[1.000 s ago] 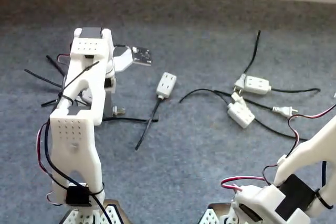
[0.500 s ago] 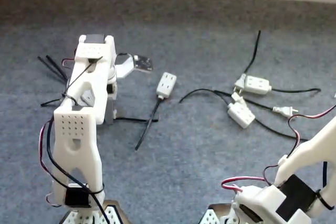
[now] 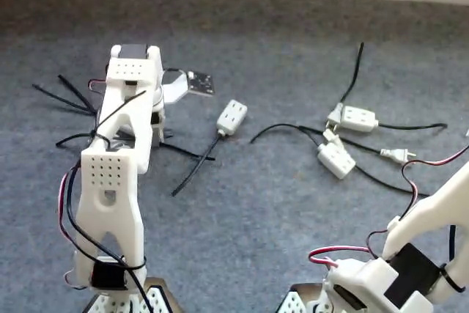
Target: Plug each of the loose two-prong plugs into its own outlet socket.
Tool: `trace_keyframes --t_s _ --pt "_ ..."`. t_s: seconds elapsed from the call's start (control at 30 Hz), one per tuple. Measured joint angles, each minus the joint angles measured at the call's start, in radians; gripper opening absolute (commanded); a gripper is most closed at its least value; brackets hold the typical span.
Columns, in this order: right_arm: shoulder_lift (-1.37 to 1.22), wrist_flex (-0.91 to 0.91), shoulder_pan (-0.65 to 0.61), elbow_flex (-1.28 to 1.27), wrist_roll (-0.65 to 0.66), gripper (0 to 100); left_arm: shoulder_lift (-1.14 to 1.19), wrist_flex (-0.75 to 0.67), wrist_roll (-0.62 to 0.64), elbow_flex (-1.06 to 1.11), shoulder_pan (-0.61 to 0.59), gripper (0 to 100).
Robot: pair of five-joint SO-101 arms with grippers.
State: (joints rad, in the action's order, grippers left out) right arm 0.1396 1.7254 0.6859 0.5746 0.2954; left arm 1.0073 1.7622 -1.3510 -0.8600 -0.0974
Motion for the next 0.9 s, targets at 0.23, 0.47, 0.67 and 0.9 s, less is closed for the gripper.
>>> trace_keyframes --t_s 0.23,0.47,0.67,0.9 --pt "0.0 0.0 0.0 0.0 0.0 40.0 -0.057 0.005 0.0 -0.023 0.0 2" --pt "0.0 0.0 0.0 0.0 0.0 40.0 -0.282 -0.003 0.0 0.048 -0.002 2" --pt "0.0 0.0 0.0 0.0 0.0 40.0 -0.572 -0.003 0.0 0.242 -0.002 2" --pt "0.0 0.0 0.0 0.0 0.0 40.0 -0.888 -0.002 0.098 0.454 0.075 2"
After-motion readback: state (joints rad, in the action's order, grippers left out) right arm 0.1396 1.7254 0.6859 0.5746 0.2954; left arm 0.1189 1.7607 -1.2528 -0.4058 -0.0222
